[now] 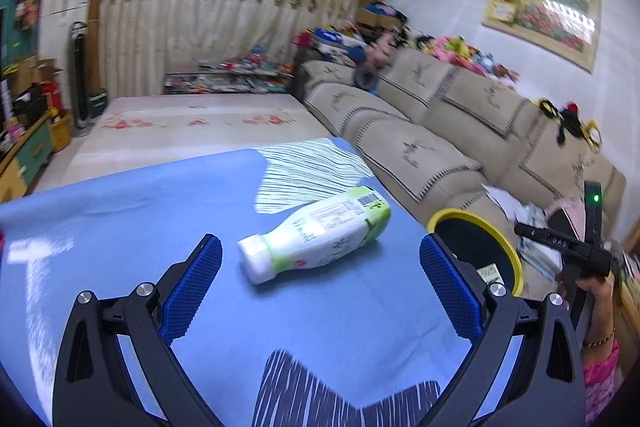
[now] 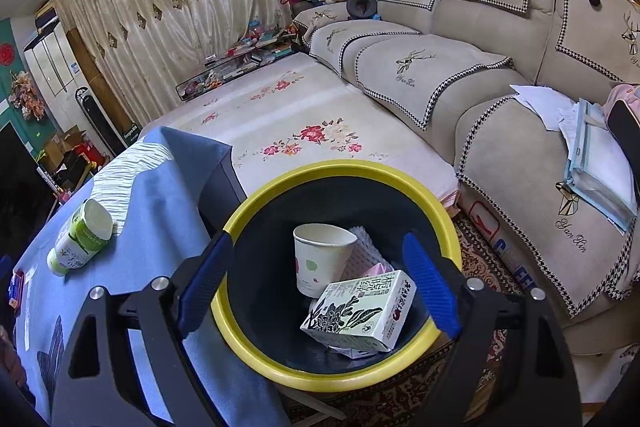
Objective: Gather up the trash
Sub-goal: 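Grasp the white-and-green bottle with the left tool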
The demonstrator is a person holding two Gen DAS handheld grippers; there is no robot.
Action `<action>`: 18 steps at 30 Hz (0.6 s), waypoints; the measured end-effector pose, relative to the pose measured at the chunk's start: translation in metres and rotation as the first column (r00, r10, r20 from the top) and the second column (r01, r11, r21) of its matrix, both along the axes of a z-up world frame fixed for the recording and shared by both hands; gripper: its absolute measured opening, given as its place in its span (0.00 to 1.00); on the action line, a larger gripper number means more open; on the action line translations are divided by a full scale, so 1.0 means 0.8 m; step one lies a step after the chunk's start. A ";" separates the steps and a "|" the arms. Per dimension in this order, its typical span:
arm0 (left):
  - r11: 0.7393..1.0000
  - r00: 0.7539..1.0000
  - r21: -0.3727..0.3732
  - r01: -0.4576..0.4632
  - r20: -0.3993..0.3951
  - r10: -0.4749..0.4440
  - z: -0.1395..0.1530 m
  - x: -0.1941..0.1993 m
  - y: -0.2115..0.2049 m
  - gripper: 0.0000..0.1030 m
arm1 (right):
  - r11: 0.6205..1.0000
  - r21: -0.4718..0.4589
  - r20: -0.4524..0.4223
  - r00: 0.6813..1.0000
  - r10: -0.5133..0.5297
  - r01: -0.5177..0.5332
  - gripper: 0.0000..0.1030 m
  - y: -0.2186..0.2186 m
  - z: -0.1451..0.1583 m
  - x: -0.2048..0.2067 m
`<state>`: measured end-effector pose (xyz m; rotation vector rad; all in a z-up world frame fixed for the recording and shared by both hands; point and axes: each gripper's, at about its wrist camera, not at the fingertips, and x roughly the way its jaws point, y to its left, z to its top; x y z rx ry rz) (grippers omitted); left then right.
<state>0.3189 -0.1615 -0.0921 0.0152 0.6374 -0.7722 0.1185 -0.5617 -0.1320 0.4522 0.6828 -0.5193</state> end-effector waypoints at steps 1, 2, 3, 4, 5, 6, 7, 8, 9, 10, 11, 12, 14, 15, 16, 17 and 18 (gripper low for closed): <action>1.000 1.000 0.018 0.022 0.011 -0.022 -0.001 0.005 -0.010 0.95 | 1.000 0.001 -0.001 1.000 0.001 -0.001 0.80 0.000 0.000 0.001; 0.998 0.999 0.040 0.043 0.025 -0.044 -0.002 0.010 -0.020 0.95 | 1.000 0.001 -0.002 1.000 0.003 -0.003 0.80 0.000 -0.001 0.001; 0.995 0.996 0.066 0.072 0.039 -0.074 -0.003 0.015 -0.031 0.95 | 1.000 0.001 -0.004 1.000 0.006 -0.006 0.80 0.000 -0.001 0.001; 0.989 0.992 0.100 0.106 0.056 -0.112 -0.004 0.020 -0.044 0.95 | 1.000 0.001 -0.005 1.000 0.008 -0.008 0.80 0.000 -0.002 0.001; 0.982 0.987 0.130 0.135 0.068 -0.145 -0.005 0.026 -0.057 0.95 | 1.000 0.002 -0.006 1.000 0.011 -0.011 0.80 0.001 -0.003 0.003; 0.975 0.983 0.153 0.159 0.072 -0.171 -0.006 0.032 -0.066 0.95 | 1.000 0.003 -0.009 1.000 0.014 -0.014 0.80 0.001 -0.003 0.004; 0.969 0.979 0.172 0.178 0.071 -0.193 -0.006 0.037 -0.072 0.95 | 1.000 0.003 -0.011 1.000 0.017 -0.017 0.80 0.002 -0.004 0.005; 0.959 0.973 0.197 0.202 0.069 -0.219 -0.007 0.043 -0.081 0.95 | 1.000 0.004 -0.013 1.000 0.019 -0.019 0.80 0.003 -0.005 0.006; 0.949 0.967 0.223 0.222 0.071 -0.243 -0.008 0.048 -0.089 0.95 | 1.000 0.006 -0.015 1.000 0.022 -0.022 0.80 0.004 -0.006 0.007; 0.933 0.958 0.261 0.249 0.073 -0.276 -0.010 0.053 -0.100 0.95 | 1.000 0.009 -0.017 1.000 0.026 -0.026 0.80 0.004 -0.007 0.007; 0.919 0.951 0.287 0.271 0.065 -0.301 -0.012 0.058 -0.107 0.95 | 1.000 0.011 -0.020 0.999 0.028 -0.028 0.80 0.004 -0.008 0.008; 0.905 0.945 0.311 0.292 0.054 -0.324 -0.014 0.063 -0.115 0.94 | 1.000 0.012 -0.022 0.999 0.029 -0.028 0.80 0.004 -0.008 0.009; 0.883 0.934 0.333 0.330 0.018 -0.356 -0.019 0.076 -0.130 0.92 | 1.000 0.013 -0.026 0.999 0.027 -0.027 0.80 0.003 -0.010 0.010; 0.875 0.930 0.333 0.350 -0.009 -0.368 -0.022 0.082 -0.135 0.90 | 1.000 0.015 -0.028 0.999 0.028 -0.027 0.80 0.003 -0.011 0.010; 0.866 0.924 0.336 0.370 -0.038 -0.380 -0.027 0.089 -0.142 0.88 | 0.999 0.016 -0.030 0.999 0.029 -0.028 0.80 0.003 -0.012 0.011; 0.858 0.920 0.341 0.385 -0.061 -0.388 -0.032 0.097 -0.146 0.88 | 0.999 0.019 -0.032 0.999 0.030 -0.030 0.80 0.003 -0.013 0.012; 0.854 0.918 0.344 0.391 -0.075 -0.390 -0.036 0.102 -0.146 0.86 | 0.999 0.020 -0.032 0.999 0.031 -0.031 0.80 0.003 -0.014 0.012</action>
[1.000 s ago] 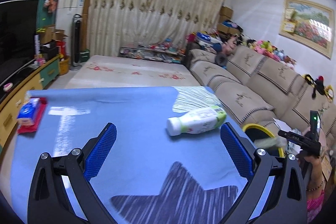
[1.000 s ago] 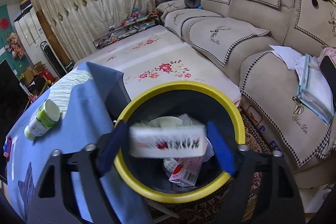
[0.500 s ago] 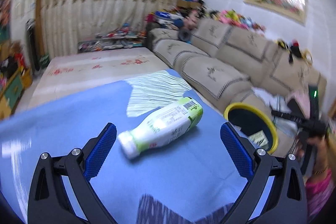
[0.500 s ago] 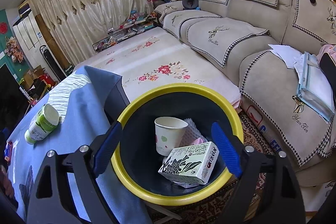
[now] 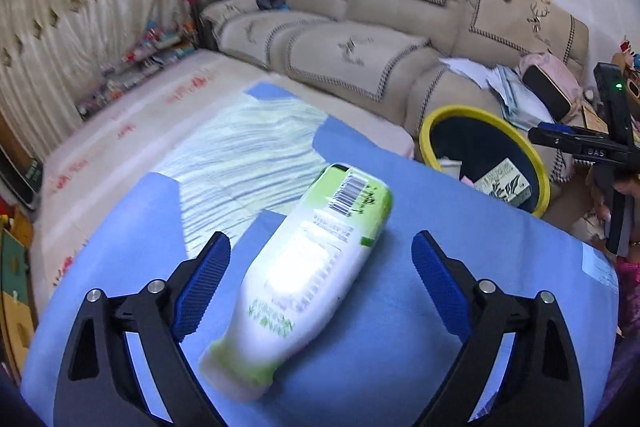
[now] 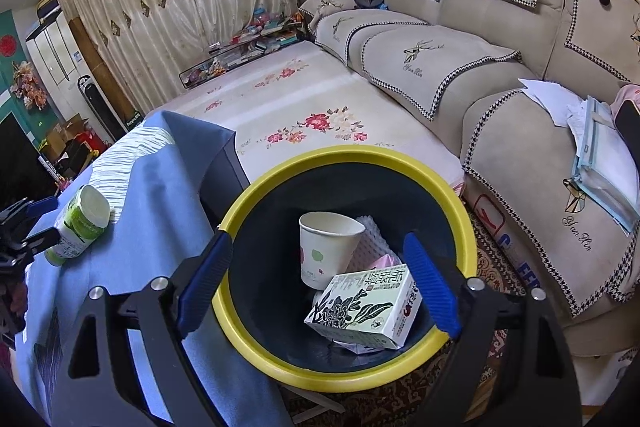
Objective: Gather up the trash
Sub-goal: 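Grasp the white-and-green bottle with the left tool, then carry the bottle into the bin and open the left tool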
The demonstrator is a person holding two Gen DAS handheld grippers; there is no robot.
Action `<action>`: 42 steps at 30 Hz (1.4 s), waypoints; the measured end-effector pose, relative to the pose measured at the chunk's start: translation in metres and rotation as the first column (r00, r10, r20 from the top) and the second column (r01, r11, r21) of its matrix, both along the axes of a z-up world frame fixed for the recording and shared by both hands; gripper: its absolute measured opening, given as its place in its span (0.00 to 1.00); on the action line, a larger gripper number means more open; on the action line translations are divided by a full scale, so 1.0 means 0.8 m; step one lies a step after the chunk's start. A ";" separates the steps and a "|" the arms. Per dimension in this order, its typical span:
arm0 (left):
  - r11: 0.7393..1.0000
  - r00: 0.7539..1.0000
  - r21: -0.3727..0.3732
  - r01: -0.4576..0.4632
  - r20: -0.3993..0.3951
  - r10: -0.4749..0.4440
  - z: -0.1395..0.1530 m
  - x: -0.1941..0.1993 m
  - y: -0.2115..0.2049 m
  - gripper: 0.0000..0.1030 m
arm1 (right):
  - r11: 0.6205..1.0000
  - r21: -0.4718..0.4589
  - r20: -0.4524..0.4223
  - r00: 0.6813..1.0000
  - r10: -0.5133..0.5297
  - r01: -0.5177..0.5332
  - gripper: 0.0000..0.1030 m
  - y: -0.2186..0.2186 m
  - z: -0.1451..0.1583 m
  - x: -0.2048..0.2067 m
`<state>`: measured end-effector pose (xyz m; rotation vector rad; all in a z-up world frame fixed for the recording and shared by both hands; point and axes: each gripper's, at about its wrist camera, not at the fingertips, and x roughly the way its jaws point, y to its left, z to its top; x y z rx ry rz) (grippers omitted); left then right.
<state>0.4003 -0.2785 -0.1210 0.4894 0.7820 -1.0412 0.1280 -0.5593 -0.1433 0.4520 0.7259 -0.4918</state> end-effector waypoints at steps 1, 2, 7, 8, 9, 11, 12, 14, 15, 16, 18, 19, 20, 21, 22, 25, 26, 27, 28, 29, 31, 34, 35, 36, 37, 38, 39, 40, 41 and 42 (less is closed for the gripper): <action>1.000 1.000 0.015 0.002 -0.017 -0.002 -0.007 0.006 -0.005 0.82 | 1.000 0.002 -0.002 1.000 0.001 -0.001 0.80 0.000 -0.001 0.000; 1.000 0.999 0.024 0.008 -0.032 -0.007 -0.010 0.009 -0.008 0.80 | 1.000 0.003 -0.004 1.000 0.002 -0.002 0.80 0.000 -0.002 0.001; 0.992 0.995 0.096 0.079 -0.066 -0.073 -0.033 0.010 -0.026 0.62 | 1.000 0.012 -0.011 1.000 0.011 -0.010 0.80 -0.001 -0.007 0.000; 0.991 0.995 0.105 0.085 -0.061 -0.079 -0.033 0.007 -0.027 0.61 | 1.000 0.015 -0.008 1.000 0.008 -0.008 0.80 -0.003 -0.007 -0.002; 0.989 0.995 0.117 0.087 -0.052 -0.082 -0.033 0.003 -0.029 0.57 | 1.000 0.018 -0.005 1.000 0.006 -0.006 0.80 -0.004 -0.007 -0.003; 0.985 0.997 0.153 0.083 -0.015 -0.081 -0.033 -0.009 -0.035 0.57 | 1.000 0.023 -0.001 1.000 0.004 -0.004 0.80 -0.007 -0.007 -0.007; 0.983 0.997 0.164 0.076 0.000 -0.077 -0.032 -0.015 -0.037 0.56 | 1.000 0.027 0.001 1.000 0.003 -0.003 0.80 -0.008 -0.008 -0.009; 0.983 0.997 0.164 0.076 0.015 -0.079 -0.028 -0.028 -0.042 0.56 | 0.999 0.038 0.009 1.000 0.002 -0.003 0.80 -0.010 -0.009 -0.015; 0.985 0.997 0.157 0.075 0.022 -0.079 -0.024 -0.035 -0.046 0.55 | 0.999 0.041 0.013 1.000 0.002 -0.002 0.80 -0.011 -0.008 -0.018; 0.987 0.996 0.143 0.077 0.025 -0.081 -0.019 -0.043 -0.051 0.55 | 0.999 0.042 0.020 1.000 0.000 -0.001 0.80 -0.013 -0.007 -0.023; 0.989 0.996 0.119 0.088 0.013 -0.090 -0.007 -0.056 -0.061 0.55 | 0.999 0.045 0.034 0.999 -0.010 0.009 0.80 -0.017 -0.004 -0.031; 0.989 0.995 0.111 0.098 0.008 -0.100 0.000 -0.065 -0.070 0.54 | 0.999 0.046 0.042 0.999 -0.016 0.014 0.80 -0.020 -0.002 -0.036; 0.988 0.994 0.107 0.107 0.009 -0.109 0.006 -0.073 -0.079 0.54 | 0.999 0.047 0.052 0.998 -0.025 0.023 0.80 -0.024 0.001 -0.042; 0.988 0.993 0.105 0.113 0.010 -0.115 0.010 -0.080 -0.087 0.54 | 0.998 0.047 0.060 0.998 -0.035 0.032 0.80 -0.029 0.004 -0.049; 0.987 0.992 0.101 0.124 0.004 -0.125 0.017 -0.090 -0.101 0.54 | 0.998 0.046 0.067 0.997 -0.042 0.039 0.80 -0.032 0.006 -0.053; 0.983 0.987 0.087 0.159 0.002 -0.160 0.027 -0.114 -0.141 0.53 | 0.996 0.048 0.087 0.994 -0.072 0.068 0.80 -0.048 0.011 -0.071; 0.981 0.984 0.084 0.175 0.002 -0.176 0.030 -0.122 -0.155 0.53 | 0.996 0.050 0.092 0.992 -0.082 0.078 0.80 -0.053 0.011 -0.077; 0.979 0.982 0.079 0.190 -0.002 -0.190 0.032 -0.129 -0.170 0.53 | 0.995 0.052 0.095 0.992 -0.089 0.084 0.80 -0.057 0.011 -0.081; 0.975 0.978 0.071 0.208 -0.007 -0.208 0.035 -0.139 -0.188 0.53 | 0.994 0.055 0.097 0.991 -0.096 0.091 0.80 -0.061 0.011 -0.086; 0.972 0.974 0.066 0.225 -0.008 -0.225 0.038 -0.147 -0.204 0.53 | 0.994 0.058 0.099 0.990 -0.103 0.097 0.80 -0.065 0.010 -0.090; 0.966 0.968 0.060 0.251 -0.009 -0.251 0.040 -0.162 -0.236 0.53 | 0.992 0.065 0.102 0.988 -0.115 0.109 0.80 -0.072 0.009 -0.096; 0.957 0.959 0.063 0.284 -0.014 -0.284 0.037 -0.181 -0.290 0.53 | 0.990 0.071 0.105 0.986 -0.131 0.124 0.80 -0.083 0.005 -0.107; 0.955 0.957 0.065 0.291 -0.015 -0.290 0.034 -0.185 -0.303 0.53 | 0.989 0.071 0.105 0.985 -0.139 0.132 0.80 -0.087 0.005 -0.111; 0.952 0.955 0.068 0.297 -0.017 -0.297 0.030 -0.189 -0.316 0.52 | 0.988 0.070 0.105 0.984 -0.144 0.137 0.80 -0.089 0.004 -0.113; 0.951 0.953 0.070 0.303 -0.027 -0.301 0.023 -0.192 -0.332 0.52 | 0.987 0.072 0.107 0.983 -0.149 0.142 0.80 -0.093 0.003 -0.117; 0.950 0.953 0.071 0.304 -0.036 -0.302 0.017 -0.194 -0.342 0.52 | 0.987 0.074 0.107 0.982 -0.153 0.146 0.80 -0.096 0.002 -0.119; 0.950 0.952 0.072 0.304 -0.045 -0.301 0.011 -0.194 -0.351 0.51 | 0.986 0.075 0.106 0.982 -0.157 0.150 0.80 -0.097 0.001 -0.121; 0.950 0.952 0.077 0.303 -0.058 -0.299 0.003 -0.195 -0.361 0.50 | 0.985 0.076 0.106 0.981 -0.161 0.154 0.80 -0.100 0.000 -0.123; 0.950 0.953 0.083 0.300 -0.065 -0.296 -0.006 -0.194 -0.367 0.50 | 0.984 0.077 0.105 0.980 -0.166 0.159 0.80 -0.102 -0.001 -0.125; 0.951 0.954 0.090 0.297 -0.068 -0.291 -0.013 -0.194 -0.372 0.50 | 0.984 0.079 0.105 0.980 -0.169 0.161 0.80 -0.104 -0.003 -0.127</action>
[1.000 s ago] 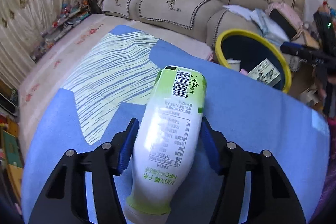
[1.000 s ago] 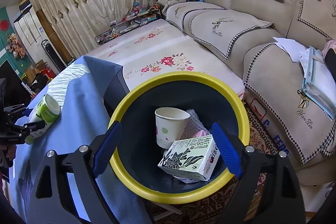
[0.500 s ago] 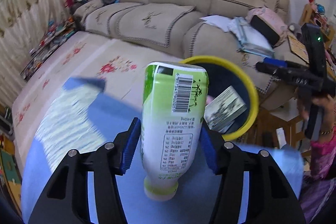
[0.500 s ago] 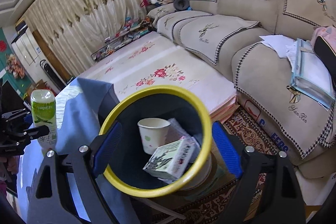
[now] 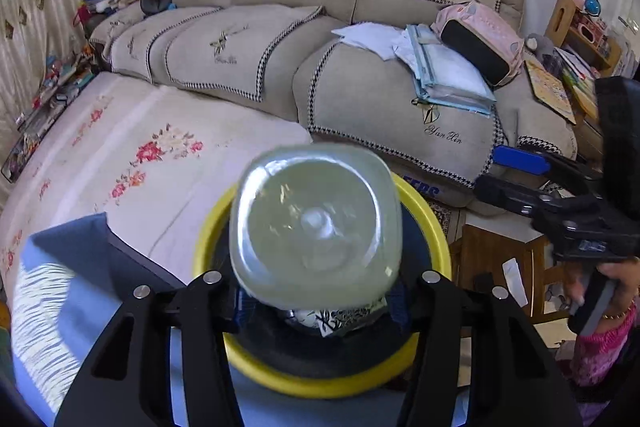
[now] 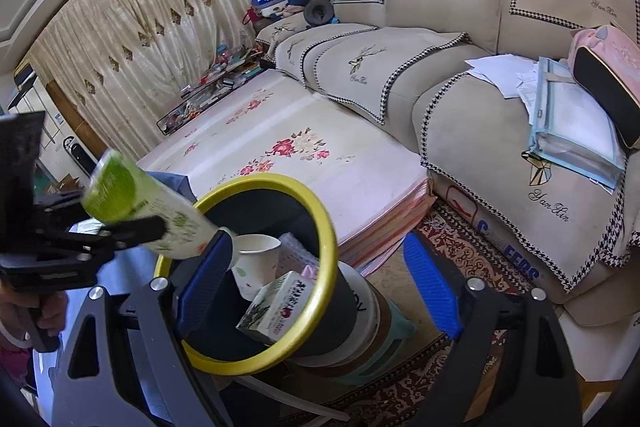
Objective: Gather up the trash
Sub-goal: 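Carry the bottle into the bin and open the left tool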
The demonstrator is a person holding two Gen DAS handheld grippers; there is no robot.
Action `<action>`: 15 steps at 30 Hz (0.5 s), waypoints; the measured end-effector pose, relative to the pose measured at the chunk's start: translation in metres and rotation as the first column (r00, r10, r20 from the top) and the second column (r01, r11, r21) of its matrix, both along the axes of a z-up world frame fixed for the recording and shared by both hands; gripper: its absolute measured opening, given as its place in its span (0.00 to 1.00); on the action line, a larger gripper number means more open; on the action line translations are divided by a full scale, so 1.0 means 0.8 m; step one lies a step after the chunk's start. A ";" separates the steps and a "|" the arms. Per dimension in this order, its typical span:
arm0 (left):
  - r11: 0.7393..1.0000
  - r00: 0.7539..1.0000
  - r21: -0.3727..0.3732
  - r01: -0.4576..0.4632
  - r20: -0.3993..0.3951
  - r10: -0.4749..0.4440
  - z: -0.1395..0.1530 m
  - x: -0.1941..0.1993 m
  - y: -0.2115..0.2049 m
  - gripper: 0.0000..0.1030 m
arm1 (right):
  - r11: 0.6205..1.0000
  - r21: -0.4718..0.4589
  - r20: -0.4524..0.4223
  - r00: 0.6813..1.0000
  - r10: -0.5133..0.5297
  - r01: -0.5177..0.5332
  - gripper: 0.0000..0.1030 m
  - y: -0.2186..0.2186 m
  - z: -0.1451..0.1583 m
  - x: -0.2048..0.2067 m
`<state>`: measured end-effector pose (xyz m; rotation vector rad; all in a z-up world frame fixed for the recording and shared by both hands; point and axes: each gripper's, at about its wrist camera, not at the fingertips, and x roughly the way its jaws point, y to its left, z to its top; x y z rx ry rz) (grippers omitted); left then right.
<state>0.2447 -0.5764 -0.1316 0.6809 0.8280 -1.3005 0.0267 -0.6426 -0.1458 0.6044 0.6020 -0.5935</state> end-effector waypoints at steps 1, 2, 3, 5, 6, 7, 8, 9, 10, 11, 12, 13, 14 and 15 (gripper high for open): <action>1.000 1.000 0.010 -0.004 -0.004 0.004 -0.009 0.000 -0.006 0.50 | 1.000 0.002 0.000 1.000 -0.001 0.001 0.80 -0.001 -0.001 -0.001; 1.000 1.000 0.019 -0.006 -0.013 0.006 -0.017 0.003 -0.008 0.50 | 1.000 0.004 0.000 1.000 -0.001 0.001 0.80 -0.003 -0.002 -0.002; 1.000 1.000 0.028 -0.011 -0.019 0.012 -0.025 0.003 -0.010 0.50 | 1.000 0.005 0.000 1.000 -0.002 0.002 0.80 -0.004 -0.003 -0.003; 0.998 0.999 0.048 -0.028 -0.030 0.030 -0.040 0.008 -0.011 0.50 | 1.000 0.007 0.001 1.000 0.000 0.000 0.80 -0.005 -0.005 -0.004; 0.997 0.999 0.068 -0.039 -0.033 0.041 -0.049 0.010 -0.013 0.50 | 1.000 0.007 0.001 1.000 0.001 -0.001 0.80 -0.004 -0.005 -0.003; 0.996 0.998 0.077 -0.054 -0.026 0.056 -0.053 0.011 -0.013 0.59 | 1.000 0.008 0.002 1.000 0.001 -0.001 0.80 -0.005 -0.005 -0.003; 0.994 0.997 0.080 -0.077 -0.009 0.078 -0.056 0.013 -0.010 0.68 | 1.000 0.010 0.003 1.000 0.002 -0.002 0.80 -0.005 -0.006 -0.003; 0.994 0.996 0.071 -0.087 0.000 0.087 -0.055 0.016 -0.003 0.81 | 1.000 0.012 0.004 1.000 0.003 -0.003 0.80 -0.005 -0.007 -0.003; 0.993 0.995 0.056 -0.100 0.017 0.100 -0.051 0.017 0.002 0.83 | 1.000 0.014 0.004 1.000 0.005 -0.005 0.80 -0.005 -0.007 -0.002; 0.992 0.993 0.047 -0.115 0.028 0.114 -0.047 0.020 0.008 0.83 | 1.000 0.014 0.003 1.000 0.007 -0.007 0.80 -0.003 -0.007 -0.002; 0.990 0.991 0.038 -0.134 0.034 0.132 -0.041 0.022 0.014 0.84 | 1.000 0.013 0.003 1.000 0.010 -0.010 0.80 -0.001 -0.006 -0.001; 0.986 0.985 0.015 -0.168 0.039 0.168 -0.030 0.025 0.027 0.85 | 1.000 0.012 0.003 1.000 0.015 -0.015 0.80 0.000 -0.005 -0.001; 0.980 0.979 -0.010 -0.199 0.041 0.199 -0.020 0.027 0.040 0.85 | 1.000 0.010 0.002 1.000 0.023 -0.023 0.80 0.003 -0.003 0.000; 0.973 0.972 -0.038 -0.229 0.046 0.231 -0.008 0.028 0.056 0.85 | 0.999 0.006 0.002 0.999 0.032 -0.032 0.80 0.006 0.000 0.001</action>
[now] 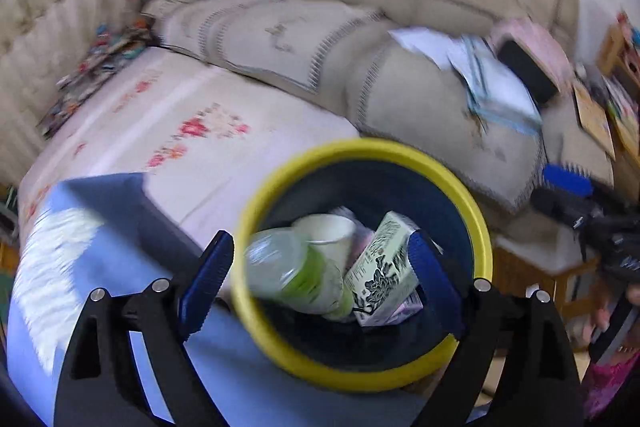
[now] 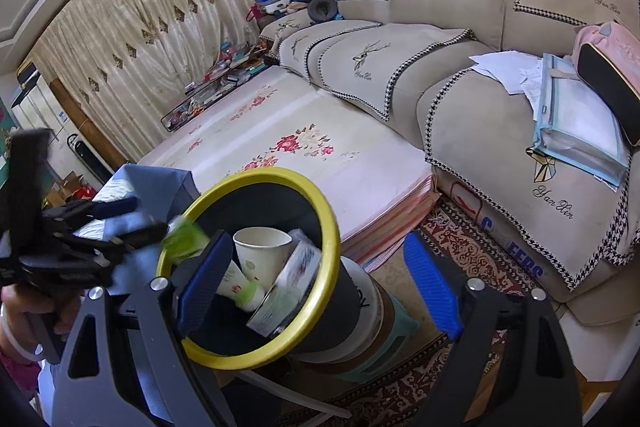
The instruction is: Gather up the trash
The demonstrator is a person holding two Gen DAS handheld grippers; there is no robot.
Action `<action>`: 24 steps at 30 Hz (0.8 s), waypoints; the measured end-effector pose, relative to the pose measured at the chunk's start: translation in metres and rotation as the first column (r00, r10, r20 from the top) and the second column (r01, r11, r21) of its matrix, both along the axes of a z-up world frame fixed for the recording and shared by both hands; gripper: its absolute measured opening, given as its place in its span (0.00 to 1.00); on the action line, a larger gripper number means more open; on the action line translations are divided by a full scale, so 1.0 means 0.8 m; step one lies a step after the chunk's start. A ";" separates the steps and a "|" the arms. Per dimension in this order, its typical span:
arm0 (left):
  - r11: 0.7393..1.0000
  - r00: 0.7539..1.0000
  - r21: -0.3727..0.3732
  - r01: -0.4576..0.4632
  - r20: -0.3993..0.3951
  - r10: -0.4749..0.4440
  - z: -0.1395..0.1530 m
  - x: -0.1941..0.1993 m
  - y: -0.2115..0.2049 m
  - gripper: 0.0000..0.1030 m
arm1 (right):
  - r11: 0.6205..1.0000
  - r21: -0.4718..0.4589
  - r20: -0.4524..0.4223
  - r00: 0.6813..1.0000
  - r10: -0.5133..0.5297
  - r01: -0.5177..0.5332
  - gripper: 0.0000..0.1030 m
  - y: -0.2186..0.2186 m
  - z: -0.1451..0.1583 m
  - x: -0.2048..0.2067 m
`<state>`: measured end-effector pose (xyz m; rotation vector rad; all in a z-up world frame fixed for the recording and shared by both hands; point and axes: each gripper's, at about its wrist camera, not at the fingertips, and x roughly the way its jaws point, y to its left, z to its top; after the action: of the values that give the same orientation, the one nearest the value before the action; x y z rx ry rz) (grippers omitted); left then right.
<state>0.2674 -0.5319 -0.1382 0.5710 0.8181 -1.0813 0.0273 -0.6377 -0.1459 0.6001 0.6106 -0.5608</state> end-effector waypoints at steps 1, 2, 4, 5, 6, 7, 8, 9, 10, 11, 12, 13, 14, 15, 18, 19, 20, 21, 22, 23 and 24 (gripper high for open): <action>0.998 0.998 -0.044 -0.049 0.027 0.050 0.019 -0.004 0.027 0.87 | 1.000 -0.011 -0.001 1.000 0.013 -0.013 0.80 0.005 0.004 0.001; 0.994 0.995 -0.069 -0.080 0.047 0.083 0.030 -0.007 0.044 0.90 | 0.999 -0.025 -0.005 1.000 0.025 -0.025 0.80 0.010 0.008 0.003; 0.975 0.975 -0.141 -0.171 0.115 0.188 0.057 -0.022 0.100 0.95 | 0.998 -0.046 -0.009 0.999 0.051 -0.052 0.80 0.022 0.014 0.004; 0.964 0.963 -0.167 -0.207 0.138 0.231 0.068 -0.030 0.125 0.95 | 0.996 -0.057 -0.009 0.998 0.069 -0.070 0.80 0.029 0.019 0.006; 0.952 0.950 -0.185 -0.242 0.152 0.271 0.076 -0.037 0.151 0.95 | 0.994 -0.066 -0.008 0.996 0.085 -0.086 0.81 0.037 0.023 0.007; 0.937 0.935 -0.197 -0.287 0.156 0.319 0.084 -0.048 0.184 0.95 | 0.992 -0.073 -0.006 0.995 0.101 -0.102 0.81 0.045 0.027 0.009; 0.926 0.924 -0.202 -0.320 0.150 0.352 0.089 -0.054 0.209 0.95 | 0.989 -0.085 -0.003 0.993 0.121 -0.121 0.84 0.056 0.032 0.011; 0.910 0.909 -0.210 -0.357 0.146 0.390 0.094 -0.061 0.233 0.95 | 0.986 -0.094 0.000 0.991 0.135 -0.135 0.86 0.065 0.036 0.012; 0.885 0.885 -0.227 -0.406 0.144 0.443 0.099 -0.073 0.265 0.95 | 0.983 -0.104 0.004 0.989 0.151 -0.150 0.86 0.074 0.041 0.013; 0.866 0.865 -0.238 -0.439 0.147 0.479 0.102 -0.081 0.288 0.95 | 0.978 -0.116 0.008 0.985 0.174 -0.172 0.86 0.087 0.047 0.014; 0.847 0.845 -0.249 -0.470 0.152 0.513 0.104 -0.090 0.311 0.95 | 0.975 -0.123 0.009 0.983 0.186 -0.184 0.86 0.094 0.050 0.015; 0.810 0.806 -0.272 -0.520 0.156 0.570 0.109 -0.104 0.344 0.95 | 0.971 -0.133 0.010 0.980 0.200 -0.197 0.87 0.103 0.055 0.015; 0.785 0.782 -0.285 -0.550 0.153 0.604 0.110 -0.112 0.363 0.95 | 0.966 -0.146 0.010 0.977 0.215 -0.211 0.87 0.114 0.060 0.015; 0.753 0.752 -0.298 -0.587 0.143 0.643 0.112 -0.119 0.386 0.95 | 0.961 -0.160 0.008 0.974 0.228 -0.224 0.88 0.125 0.066 0.014; 0.658 0.666 -0.331 -0.677 0.105 0.738 0.115 -0.141 0.456 0.95 | 0.944 -0.204 0.005 0.964 0.265 -0.258 0.90 0.155 0.083 0.010; 0.619 0.629 -0.343 -0.707 0.095 0.771 0.116 -0.153 0.480 0.95 | 0.938 -0.218 0.008 0.961 0.277 -0.269 0.90 0.166 0.090 0.007; 0.594 0.606 -0.354 -0.722 0.090 0.790 0.116 -0.163 0.496 0.95 | 0.933 -0.230 0.008 0.958 0.285 -0.276 0.91 0.174 0.095 0.005; 0.574 0.586 -0.364 -0.734 0.089 0.806 0.116 -0.172 0.510 0.95 | 0.927 -0.245 0.007 0.956 0.294 -0.283 0.91 0.183 0.101 0.001; 0.551 0.562 -0.372 -0.747 0.091 0.822 0.117 -0.184 0.526 0.95 | 0.919 -0.263 0.005 0.952 0.305 -0.293 0.91 0.195 0.107 -0.003; 0.535 0.543 -0.379 -0.755 0.094 0.834 0.118 -0.194 0.538 0.95 | 0.913 -0.276 0.004 0.949 0.315 -0.302 0.92 0.204 0.111 -0.007; 0.524 0.531 -0.385 -0.760 0.096 0.842 0.119 -0.201 0.548 0.95 | 0.909 -0.282 0.004 0.947 0.322 -0.308 0.92 0.208 0.114 -0.011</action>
<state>0.1062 -0.0939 -0.0427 0.0155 0.5429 -0.2048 0.0184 -0.4709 -0.0548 0.2397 0.5549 -0.3166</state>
